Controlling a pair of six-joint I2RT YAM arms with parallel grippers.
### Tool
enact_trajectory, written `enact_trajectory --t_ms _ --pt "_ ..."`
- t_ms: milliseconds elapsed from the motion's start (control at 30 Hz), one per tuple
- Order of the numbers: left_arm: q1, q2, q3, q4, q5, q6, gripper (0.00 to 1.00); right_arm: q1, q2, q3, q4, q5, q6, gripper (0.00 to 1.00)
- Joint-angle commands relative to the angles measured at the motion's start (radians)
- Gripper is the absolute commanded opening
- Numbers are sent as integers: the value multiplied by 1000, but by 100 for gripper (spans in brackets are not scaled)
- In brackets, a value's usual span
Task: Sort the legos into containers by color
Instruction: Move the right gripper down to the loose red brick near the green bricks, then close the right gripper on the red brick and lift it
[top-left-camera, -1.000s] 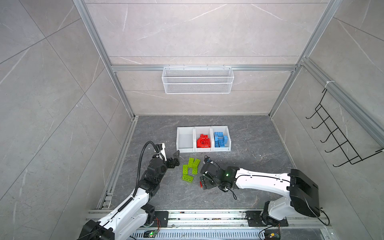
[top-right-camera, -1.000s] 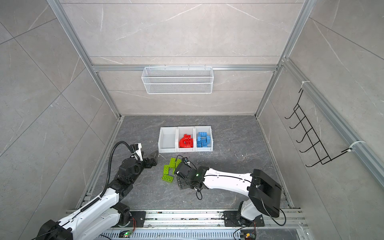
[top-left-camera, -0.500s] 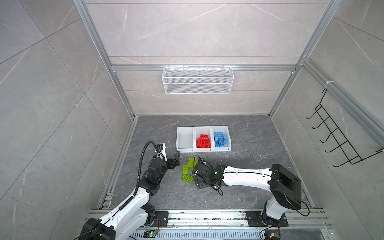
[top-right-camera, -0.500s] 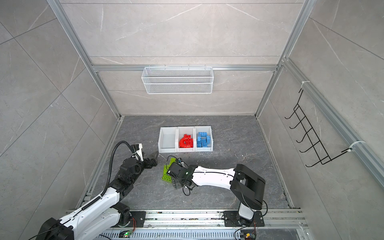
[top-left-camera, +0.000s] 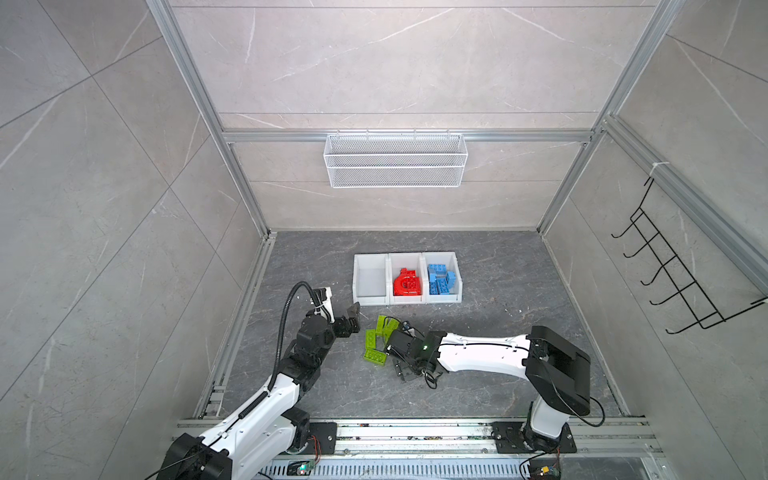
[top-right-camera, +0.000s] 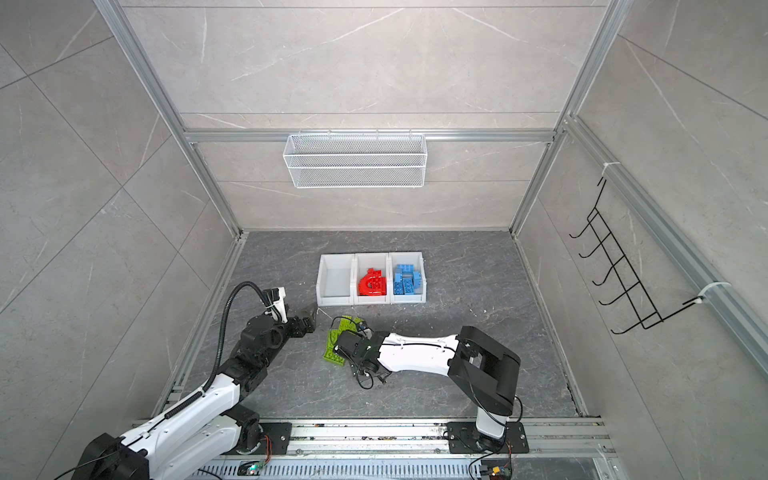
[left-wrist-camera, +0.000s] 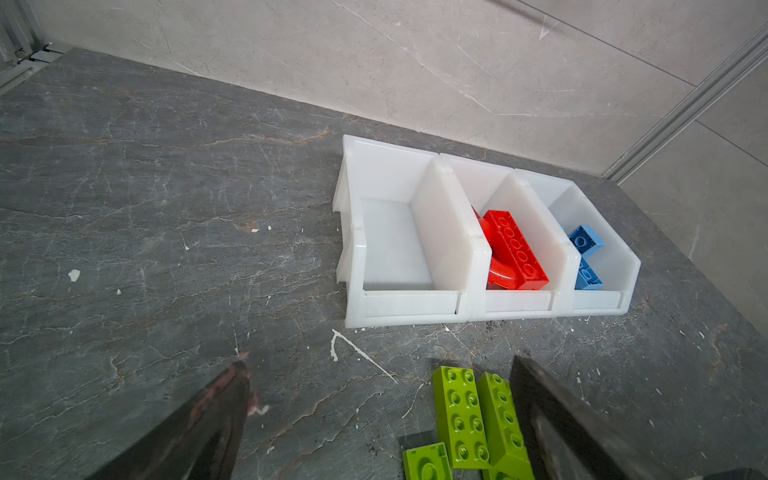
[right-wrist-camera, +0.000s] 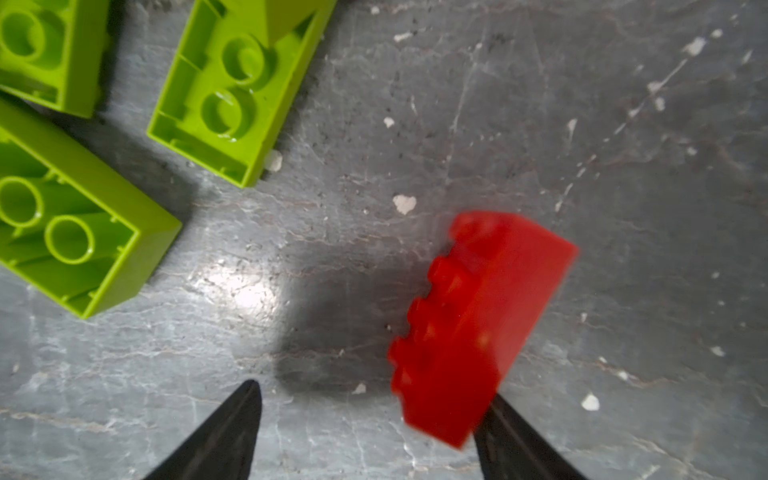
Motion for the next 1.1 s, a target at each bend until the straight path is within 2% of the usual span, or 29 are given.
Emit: enact_trajectory --t_ms 0,267,467,567,867,1067 --pt "8 3 18 37 -5 15 100 6 16 15 -16 40 13 75" --pt "8 10 20 39 -4 14 100 6 -4 2 -23 102 14 72" --pt "8 10 20 38 -2 15 100 -7 40 3 -1 132 -5 71" --pt "9 5 20 37 -3 16 100 -25 58 -7 22 137 -13 64" --pt "9 1 20 36 -4 16 100 -62 46 -53 101 144 -31 52" --pt "8 2 20 37 -4 16 100 -74 31 -78 111 138 -27 38"
